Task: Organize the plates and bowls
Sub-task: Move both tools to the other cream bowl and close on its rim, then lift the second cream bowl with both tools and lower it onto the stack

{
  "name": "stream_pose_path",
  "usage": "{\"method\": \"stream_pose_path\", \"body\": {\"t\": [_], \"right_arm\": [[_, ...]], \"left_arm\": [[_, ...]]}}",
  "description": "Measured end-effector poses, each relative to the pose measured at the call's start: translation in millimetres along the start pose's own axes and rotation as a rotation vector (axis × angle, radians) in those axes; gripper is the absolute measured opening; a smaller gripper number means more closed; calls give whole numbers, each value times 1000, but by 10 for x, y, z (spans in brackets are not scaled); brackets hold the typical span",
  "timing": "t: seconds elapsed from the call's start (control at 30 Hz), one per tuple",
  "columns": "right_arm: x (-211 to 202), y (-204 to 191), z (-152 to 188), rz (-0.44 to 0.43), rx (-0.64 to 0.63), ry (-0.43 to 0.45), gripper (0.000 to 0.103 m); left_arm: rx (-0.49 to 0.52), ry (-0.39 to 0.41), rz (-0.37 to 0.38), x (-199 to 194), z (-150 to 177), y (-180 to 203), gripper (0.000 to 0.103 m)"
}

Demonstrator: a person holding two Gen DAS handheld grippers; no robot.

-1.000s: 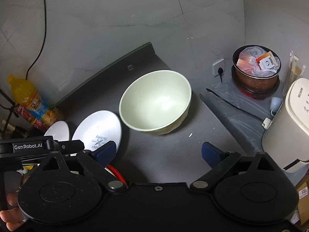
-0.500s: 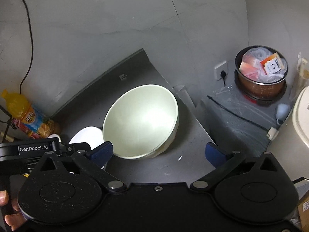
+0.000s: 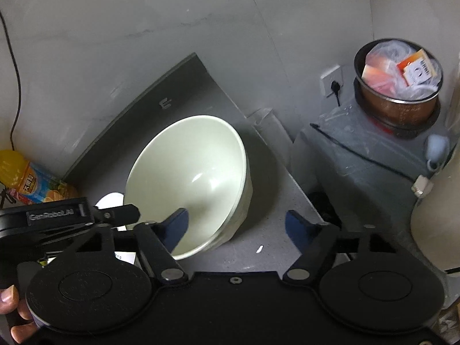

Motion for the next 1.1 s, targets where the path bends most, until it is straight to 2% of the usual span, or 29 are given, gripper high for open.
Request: {"method": "stream_pose_path", "body": {"t": [0.1, 0.2, 0.33, 0.4, 0.43, 0.6, 1.1], "right_arm": [[113, 25, -22, -3, 15, -21, 59], [231, 35, -36, -5, 28, -44, 50], [364, 42, -40, -4, 43, -70, 43], [423, 32, -35, -7, 47, -82, 30], [444, 23, -30, -11, 43, -88, 28], [419, -9, -30, 19, -8, -83, 21], [39, -236, -112, 37, -29, 2, 21]], "left_arm": [[-13, -16, -18, 130, -36, 5, 41], [-16, -18, -41, 241, -59, -6, 36], [-43, -61, -51, 396, -49, -27, 20], [-49, -76, -69, 469, -43, -38, 13], [-48, -85, -68, 510, -34, -30, 8], [-60, -97, -71, 539, -32, -14, 7], [-3, -58, 2, 90, -143, 27, 7]]}}
Point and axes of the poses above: each gripper's, at about its wrist camera, not at the fingertips, and x roughly the way its jaws point, y to its right, z to its underside, the point moved 6 cm from there along x, roughly the way its jaws point, and after that the axes turned 11 degrees about -x, right-handed, at the moved point
